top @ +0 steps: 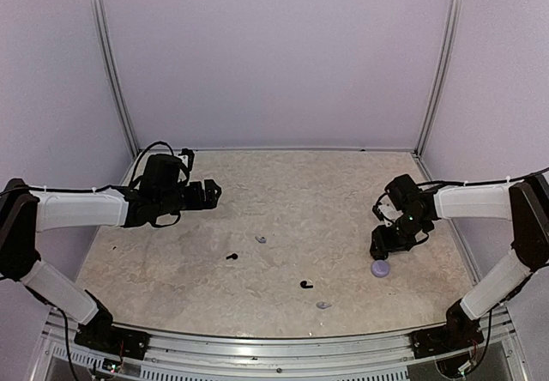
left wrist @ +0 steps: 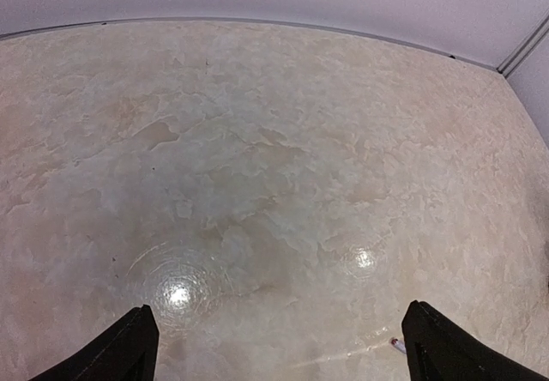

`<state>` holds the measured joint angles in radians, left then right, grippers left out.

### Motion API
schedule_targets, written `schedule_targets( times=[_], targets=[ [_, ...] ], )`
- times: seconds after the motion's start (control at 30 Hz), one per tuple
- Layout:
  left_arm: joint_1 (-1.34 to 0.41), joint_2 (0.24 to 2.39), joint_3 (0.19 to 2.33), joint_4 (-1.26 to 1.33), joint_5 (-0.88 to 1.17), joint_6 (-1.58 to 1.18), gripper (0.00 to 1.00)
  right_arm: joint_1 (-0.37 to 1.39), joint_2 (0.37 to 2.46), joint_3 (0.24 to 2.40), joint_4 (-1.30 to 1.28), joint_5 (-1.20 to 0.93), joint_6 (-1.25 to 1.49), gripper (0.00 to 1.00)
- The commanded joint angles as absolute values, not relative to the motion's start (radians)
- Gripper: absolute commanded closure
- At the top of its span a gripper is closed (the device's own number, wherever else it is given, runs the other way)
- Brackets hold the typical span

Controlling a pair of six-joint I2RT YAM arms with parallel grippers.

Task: Insert the wireless bluetooth earbuds into the charging case
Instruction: Move the charging case to the center of the board, then pick up the charging case from the center of the board.

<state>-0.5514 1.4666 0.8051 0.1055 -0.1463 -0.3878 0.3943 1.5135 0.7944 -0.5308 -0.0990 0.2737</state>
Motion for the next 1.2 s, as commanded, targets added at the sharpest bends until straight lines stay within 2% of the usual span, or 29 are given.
schedule_targets(
  times=[0.0, 0.3, 0.6, 0.77, 1.03, 1.17],
  targets=[
    [-0.555, 1.469, 0.818, 0.132, -0.148, -0.377, 0.01, 0.426, 1.561, 0.845, -0.548, -0.116, 0.247, 0.48],
    [-0.553, 1.452, 0.796, 0.154, -0.132, -0.39, 0.01, 0.485, 1.663, 0.956, -0.531, -0.091, 0.175, 0.58],
    [-0.539, 1.455, 0.779, 0.179, -0.032, -0.414, 0.01, 0.647, 1.951, 1.308, -0.506, -0.129, 0.097, 0.6],
    [-0.541, 1.437, 0.76, 0.199, 0.028, -0.429, 0.01, 0.709, 2.05, 1.441, -0.52, -0.128, 0.069, 0.56],
    [-0.56, 1.441, 0.76, 0.207, 0.055, -0.417, 0.01, 0.72, 2.022, 1.391, -0.476, -0.117, 0.057, 0.33],
    [-0.576, 1.457, 0.764, 0.234, 0.084, -0.413, 0.01, 0.719, 1.993, 1.342, -0.433, -0.14, 0.047, 0.33]
  ],
)
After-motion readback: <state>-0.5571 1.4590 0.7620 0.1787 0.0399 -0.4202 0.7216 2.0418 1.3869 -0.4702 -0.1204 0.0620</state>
